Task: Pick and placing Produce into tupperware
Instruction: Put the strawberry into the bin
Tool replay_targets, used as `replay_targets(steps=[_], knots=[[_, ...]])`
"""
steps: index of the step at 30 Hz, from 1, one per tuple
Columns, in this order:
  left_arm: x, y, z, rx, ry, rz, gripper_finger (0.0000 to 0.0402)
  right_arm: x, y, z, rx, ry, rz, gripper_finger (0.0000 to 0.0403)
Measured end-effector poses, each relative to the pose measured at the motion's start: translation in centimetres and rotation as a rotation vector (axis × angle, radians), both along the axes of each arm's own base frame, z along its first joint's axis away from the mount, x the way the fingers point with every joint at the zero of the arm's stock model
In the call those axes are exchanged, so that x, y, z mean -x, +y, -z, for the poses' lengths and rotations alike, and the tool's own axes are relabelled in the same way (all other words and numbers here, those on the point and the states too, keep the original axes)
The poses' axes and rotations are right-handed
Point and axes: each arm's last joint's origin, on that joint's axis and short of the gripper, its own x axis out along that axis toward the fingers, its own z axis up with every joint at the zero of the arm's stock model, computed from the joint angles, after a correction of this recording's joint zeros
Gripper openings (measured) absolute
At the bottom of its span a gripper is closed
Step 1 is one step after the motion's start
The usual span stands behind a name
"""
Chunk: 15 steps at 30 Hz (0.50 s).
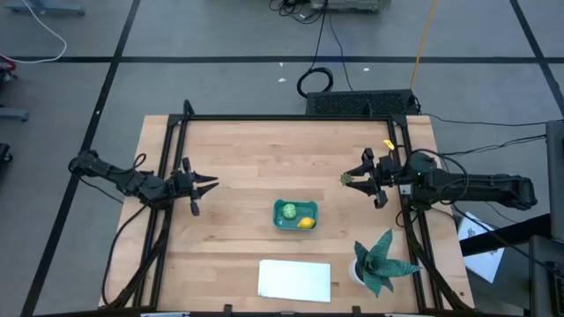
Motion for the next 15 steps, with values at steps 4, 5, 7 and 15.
replay_targets(steps=[4, 5, 7, 15], knots=[[0.0, 0.0, 0.0, 0.000, 0.000, 0.000, 0.0079, 0.0, 0.0, 0.0, 0.000, 0.000, 0.000, 0.0132], [0.0, 0.0, 0.0, 0.000, 0.000, 0.000, 0.0079, 0.0, 0.0, 0.0, 0.000, -0.004, 0.000, 0.0132], [0.0, 0.0, 0.0, 0.000, 0.000, 0.000, 0.0079, 0.0, 0.0, -0.1, -0.007, -0.010, 0.001, 0.0132], [0.0, 0.0, 0.0, 0.000, 0.000, 0.000, 0.0079, -1.8, -0.4, -2.6, 0.006, 0.009, 0.004, 0.0132]])
